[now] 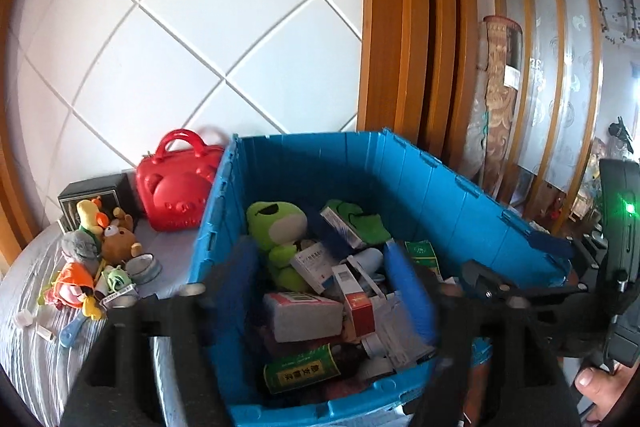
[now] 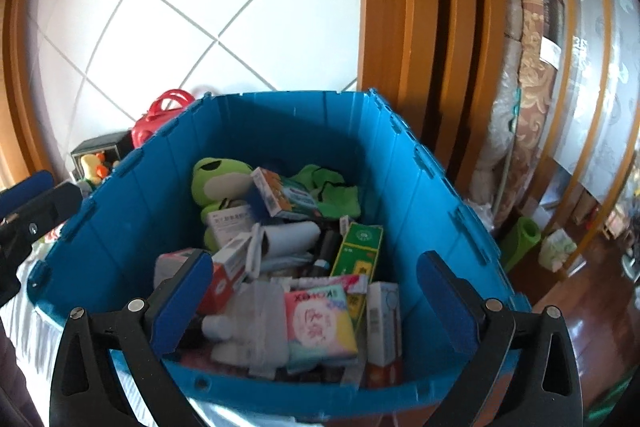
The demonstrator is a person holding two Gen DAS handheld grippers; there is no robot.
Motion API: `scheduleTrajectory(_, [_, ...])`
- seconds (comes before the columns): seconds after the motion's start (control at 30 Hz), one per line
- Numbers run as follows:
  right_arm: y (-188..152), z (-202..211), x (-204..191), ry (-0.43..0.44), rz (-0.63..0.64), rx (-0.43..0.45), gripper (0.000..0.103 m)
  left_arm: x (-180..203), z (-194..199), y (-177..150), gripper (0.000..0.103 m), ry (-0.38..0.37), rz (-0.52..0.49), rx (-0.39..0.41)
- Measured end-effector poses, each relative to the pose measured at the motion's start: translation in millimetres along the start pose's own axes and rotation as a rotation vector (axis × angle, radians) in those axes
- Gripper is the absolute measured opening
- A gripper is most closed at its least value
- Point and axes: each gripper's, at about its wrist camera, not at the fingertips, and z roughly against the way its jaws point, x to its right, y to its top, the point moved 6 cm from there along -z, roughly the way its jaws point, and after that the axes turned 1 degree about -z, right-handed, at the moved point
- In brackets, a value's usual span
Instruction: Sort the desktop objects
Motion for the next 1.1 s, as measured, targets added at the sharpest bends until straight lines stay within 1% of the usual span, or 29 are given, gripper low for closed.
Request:
scheduleTrajectory(0.07, [-1.1, 4.5, -0.7, -0.003, 0.002, 0.003, 0.103, -2.2, 3.8, -0.1, 0.083, 0.005, 0.007, 0.015])
scheduleTrajectory(0.2, [-2.4, 12.4, -4.3, -0.010, 0.004, 0.008, 0.103, -4.6, 2.9, -2.7, 0.083, 0.018, 0.003, -0.012])
scheduleTrajectory(0.33, [-6.3, 19.4, -8.5, -0.017, 0.017, 0.010, 0.103, -6.3, 4.5, -7.2, 0.083, 0.056, -0.004, -0.023])
scheduleTrajectory(0.47, [-8.7, 22.8, -8.3, -0.022, 0.009, 0.013, 0.103, -6.0, 6.8, -11.4, 0.083, 0.036, 0.007, -0.039])
scheduleTrajectory(0.77, [-10.8, 23.2, -2.1, -0.017, -0.023, 0.017, 0.103, -5.1, 7.0, -18.9, 0.083, 0.055, 0.000, -0.070])
scheduleTrajectory(1.1, [-13.2, 20.2, -1.7, -0.006, -0.014, 0.010, 0.103, 0.5, 4.4, -22.0, 0.083, 0.066, -0.019, -0.085])
